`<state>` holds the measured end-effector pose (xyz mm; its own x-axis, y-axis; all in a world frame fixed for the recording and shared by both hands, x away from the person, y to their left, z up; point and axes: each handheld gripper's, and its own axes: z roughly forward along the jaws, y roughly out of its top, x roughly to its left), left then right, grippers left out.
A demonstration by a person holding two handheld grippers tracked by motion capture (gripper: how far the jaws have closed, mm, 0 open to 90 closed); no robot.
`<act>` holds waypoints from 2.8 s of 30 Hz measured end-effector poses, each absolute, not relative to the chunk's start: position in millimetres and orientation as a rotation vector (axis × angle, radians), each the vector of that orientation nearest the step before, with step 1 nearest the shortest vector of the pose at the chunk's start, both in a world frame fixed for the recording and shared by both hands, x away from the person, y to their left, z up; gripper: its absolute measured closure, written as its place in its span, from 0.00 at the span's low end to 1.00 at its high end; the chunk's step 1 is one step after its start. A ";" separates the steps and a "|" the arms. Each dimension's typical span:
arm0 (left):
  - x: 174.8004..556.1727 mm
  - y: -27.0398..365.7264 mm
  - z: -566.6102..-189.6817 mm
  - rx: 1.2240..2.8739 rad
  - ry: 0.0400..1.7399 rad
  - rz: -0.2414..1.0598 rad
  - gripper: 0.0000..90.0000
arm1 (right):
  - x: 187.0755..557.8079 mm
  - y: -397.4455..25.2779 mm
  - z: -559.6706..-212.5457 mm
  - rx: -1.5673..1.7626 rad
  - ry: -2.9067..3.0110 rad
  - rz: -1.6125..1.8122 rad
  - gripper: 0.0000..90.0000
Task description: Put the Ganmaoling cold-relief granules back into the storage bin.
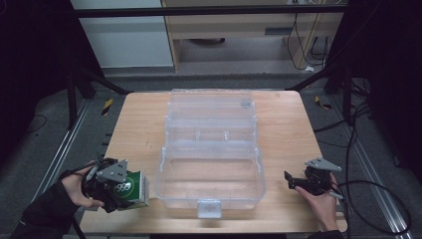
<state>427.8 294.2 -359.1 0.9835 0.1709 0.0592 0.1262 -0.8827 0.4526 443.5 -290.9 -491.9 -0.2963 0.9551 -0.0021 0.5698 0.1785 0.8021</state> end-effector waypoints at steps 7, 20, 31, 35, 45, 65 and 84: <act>431.1 293.2 -344.4 2.666 0.209 0.149 0.16 | 443.6 -290.6 -492.1 1.429 1.944 0.972 0.05; 440.7 277.3 -319.2 2.665 0.170 0.163 0.16 | 443.6 -290.4 -492.1 1.428 1.946 0.973 0.05; 447.4 264.2 -313.0 2.677 0.150 0.161 0.16 | 443.6 -289.8 -492.3 1.432 1.952 0.978 0.05; 450.1 257.4 -309.4 2.669 0.136 0.164 0.16 | 443.8 -290.2 -492.3 1.426 1.951 0.978 0.05; 456.9 239.3 -304.0 2.672 0.096 0.174 0.16 | 443.7 -290.4 -492.1 1.426 1.948 0.982 0.05; 467.7 205.2 -305.3 2.669 0.027 0.165 0.16 | 443.7 -290.4 -492.1 1.424 1.951 0.984 0.05; 476.8 182.0 -321.4 2.679 -0.016 0.134 0.16 | 443.6 -290.1 -492.2 1.422 1.955 0.988 0.05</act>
<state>476.8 182.0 -321.4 0.9952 0.0112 0.0972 -0.0331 -0.8962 0.4425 443.6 -290.1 -492.2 -0.3102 0.9506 0.0053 0.5681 0.1809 0.8028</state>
